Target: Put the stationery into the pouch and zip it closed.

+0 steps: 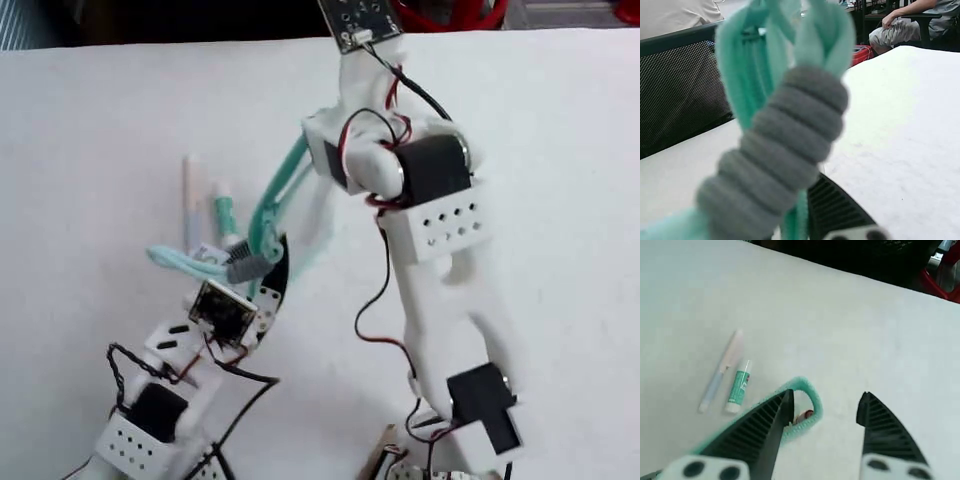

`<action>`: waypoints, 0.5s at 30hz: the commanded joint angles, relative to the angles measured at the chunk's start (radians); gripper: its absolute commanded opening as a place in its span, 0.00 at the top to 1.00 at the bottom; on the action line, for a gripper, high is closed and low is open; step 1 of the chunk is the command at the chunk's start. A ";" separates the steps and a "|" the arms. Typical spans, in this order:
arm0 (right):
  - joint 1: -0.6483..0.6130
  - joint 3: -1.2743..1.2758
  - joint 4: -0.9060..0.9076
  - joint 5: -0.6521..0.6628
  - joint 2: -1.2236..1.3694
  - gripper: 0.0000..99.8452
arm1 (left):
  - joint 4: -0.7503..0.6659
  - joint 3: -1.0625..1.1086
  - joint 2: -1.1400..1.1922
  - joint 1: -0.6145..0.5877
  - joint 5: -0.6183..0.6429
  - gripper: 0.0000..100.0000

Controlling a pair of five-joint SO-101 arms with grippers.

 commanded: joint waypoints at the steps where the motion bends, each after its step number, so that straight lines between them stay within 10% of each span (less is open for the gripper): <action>1: -0.010 -0.143 0.093 0.000 0.044 0.80 | -0.011 0.002 0.005 -0.002 -0.008 0.96; 11: -0.005 -0.203 0.156 0.002 0.228 0.80 | -0.012 0.002 0.005 0.001 -0.003 0.96; 15: 0.001 -0.233 0.179 0.002 0.205 0.95 | -0.012 -0.002 0.005 -0.004 -0.002 0.96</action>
